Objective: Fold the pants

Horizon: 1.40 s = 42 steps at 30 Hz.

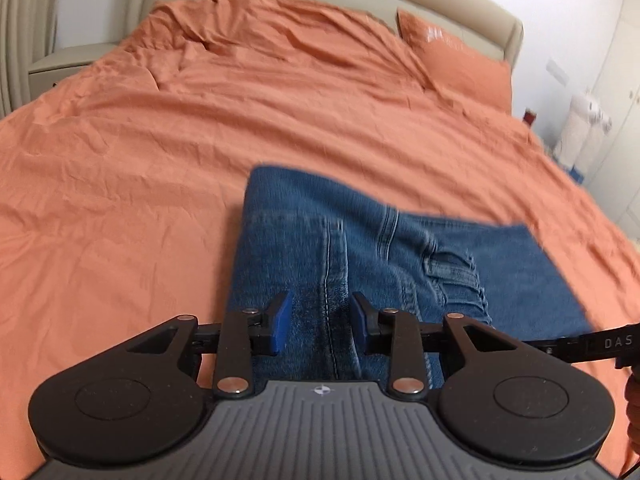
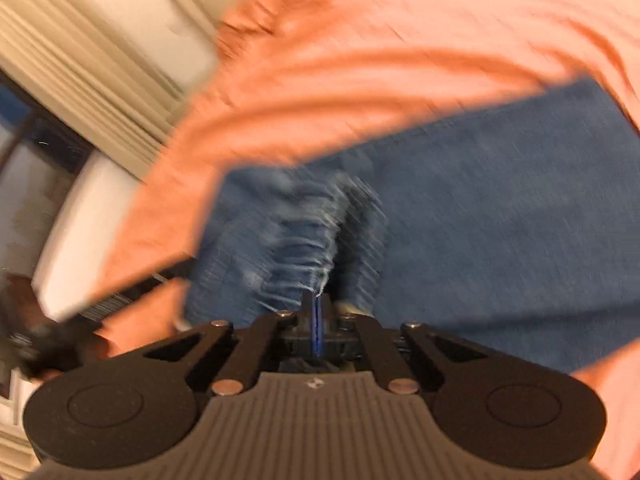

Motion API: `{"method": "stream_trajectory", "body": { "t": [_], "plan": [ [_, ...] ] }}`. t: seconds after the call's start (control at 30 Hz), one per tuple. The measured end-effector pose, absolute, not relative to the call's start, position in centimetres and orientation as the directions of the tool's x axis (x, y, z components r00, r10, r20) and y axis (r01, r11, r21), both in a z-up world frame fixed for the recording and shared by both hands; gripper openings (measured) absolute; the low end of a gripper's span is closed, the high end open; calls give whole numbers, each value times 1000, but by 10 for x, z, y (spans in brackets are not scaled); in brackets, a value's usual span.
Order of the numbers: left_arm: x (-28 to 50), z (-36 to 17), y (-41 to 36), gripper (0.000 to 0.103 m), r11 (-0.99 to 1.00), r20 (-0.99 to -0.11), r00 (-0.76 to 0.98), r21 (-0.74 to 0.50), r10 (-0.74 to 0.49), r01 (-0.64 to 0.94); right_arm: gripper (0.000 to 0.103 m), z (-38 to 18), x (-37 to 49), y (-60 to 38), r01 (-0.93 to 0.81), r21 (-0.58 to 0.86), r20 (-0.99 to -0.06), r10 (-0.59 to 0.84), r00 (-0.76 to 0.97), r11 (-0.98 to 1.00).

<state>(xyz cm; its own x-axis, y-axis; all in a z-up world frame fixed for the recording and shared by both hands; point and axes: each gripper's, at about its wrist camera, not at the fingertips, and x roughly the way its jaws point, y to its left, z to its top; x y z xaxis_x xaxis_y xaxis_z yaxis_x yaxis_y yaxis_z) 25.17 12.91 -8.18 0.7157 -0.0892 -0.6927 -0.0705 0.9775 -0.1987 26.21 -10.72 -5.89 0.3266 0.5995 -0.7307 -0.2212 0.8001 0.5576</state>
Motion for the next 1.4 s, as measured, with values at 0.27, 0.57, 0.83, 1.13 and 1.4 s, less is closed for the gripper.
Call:
{"method": "stream_trajectory", "body": {
  "t": [0.27,0.57,0.83,1.13,1.4],
  "plan": [
    [259,-92,134,32,972,-719,689,-215,-93,-92,6,-50,273,-108,-265,574,-683,631,367,775],
    [264,-91,130,32,976,-729,677,-207,-105,-72,36,-66,338,-97,-181,646,-669,664,333,742],
    [270,-93,133,31,973,-730,672,-223,-129,-55,24,-102,364,-85,-88,728,-637,718,282,680],
    [251,-68,157,31,926,-585,787,-374,-197,-46,12,-3,344,-52,-328,548,-671,638,377,770],
    [241,-60,169,32,916,-557,816,-390,-155,-92,12,111,334,-48,-446,287,-706,501,500,848]
  ]
}}
